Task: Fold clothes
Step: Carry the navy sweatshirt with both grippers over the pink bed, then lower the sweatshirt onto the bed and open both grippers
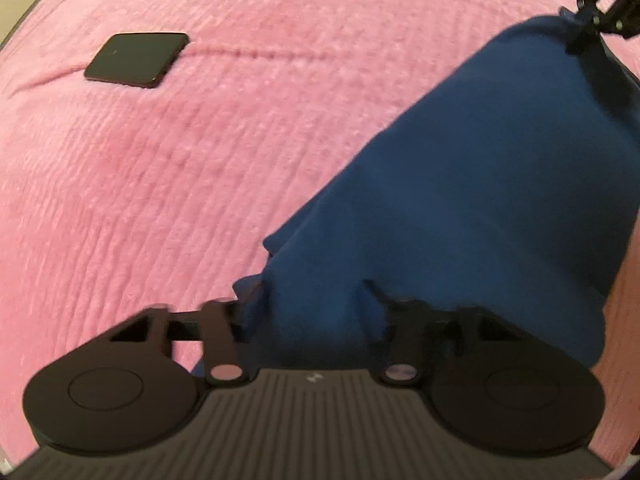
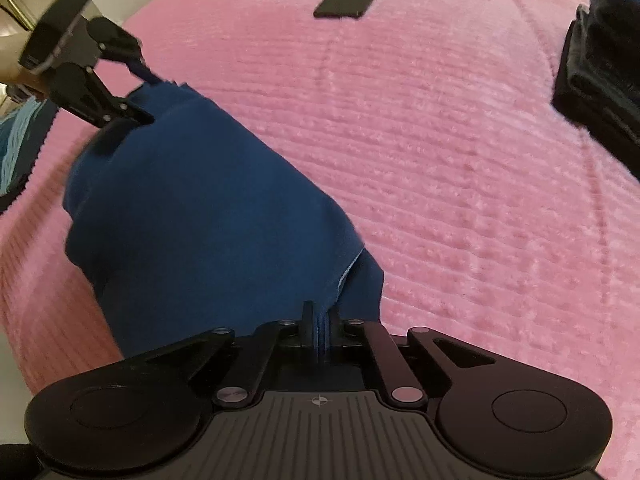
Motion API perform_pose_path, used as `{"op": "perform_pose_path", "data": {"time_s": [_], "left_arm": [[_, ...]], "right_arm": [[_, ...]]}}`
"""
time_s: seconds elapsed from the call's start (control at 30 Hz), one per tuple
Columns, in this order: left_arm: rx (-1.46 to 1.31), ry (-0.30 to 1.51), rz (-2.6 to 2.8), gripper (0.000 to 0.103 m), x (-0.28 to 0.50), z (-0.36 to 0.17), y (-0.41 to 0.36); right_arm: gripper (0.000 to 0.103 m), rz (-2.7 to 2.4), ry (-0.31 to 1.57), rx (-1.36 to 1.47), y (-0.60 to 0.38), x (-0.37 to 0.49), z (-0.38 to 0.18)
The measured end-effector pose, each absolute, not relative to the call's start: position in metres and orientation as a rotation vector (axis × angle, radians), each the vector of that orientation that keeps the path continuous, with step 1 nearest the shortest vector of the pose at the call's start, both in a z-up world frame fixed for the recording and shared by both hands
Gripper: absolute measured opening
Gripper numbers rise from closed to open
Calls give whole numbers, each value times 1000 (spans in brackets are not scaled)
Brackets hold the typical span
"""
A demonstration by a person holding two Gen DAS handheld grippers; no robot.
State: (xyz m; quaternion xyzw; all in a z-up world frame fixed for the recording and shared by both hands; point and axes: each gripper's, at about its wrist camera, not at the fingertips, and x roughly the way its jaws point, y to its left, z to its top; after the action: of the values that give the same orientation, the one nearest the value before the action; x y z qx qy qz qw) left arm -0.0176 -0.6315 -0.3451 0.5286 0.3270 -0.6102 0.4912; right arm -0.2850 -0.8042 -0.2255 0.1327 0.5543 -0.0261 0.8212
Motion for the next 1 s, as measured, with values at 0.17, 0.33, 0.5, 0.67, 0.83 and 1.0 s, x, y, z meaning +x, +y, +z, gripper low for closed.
{"op": "perform_pose_path", "data": {"time_s": [0.17,0.33,0.5,0.67,0.83,1.0], "left_arm": [[1295,706,-1508,3,-32,-305,-604],[1264,653,-1540,1,-70,-239,-522],[1260,804,-1539,1,-130,-235,-422],[1298,1035,-1524,1,-185,-262,-337],[1326,1118,-1511,13,-189,-276,-314],[1219,1003,-1457,24,-149,-264,-357]], "right_arm": [[0,44,1165,252,-785,-294,-181],[0,195,1213,213,-732,-321,-146],[0,287,1308,226,-664,-360,-147],[1,282,1437,222,-604,-392,-175],[1,166,1496,252,-595,-396,-183],[84,85,1399,244,-611,-379,-166]]}}
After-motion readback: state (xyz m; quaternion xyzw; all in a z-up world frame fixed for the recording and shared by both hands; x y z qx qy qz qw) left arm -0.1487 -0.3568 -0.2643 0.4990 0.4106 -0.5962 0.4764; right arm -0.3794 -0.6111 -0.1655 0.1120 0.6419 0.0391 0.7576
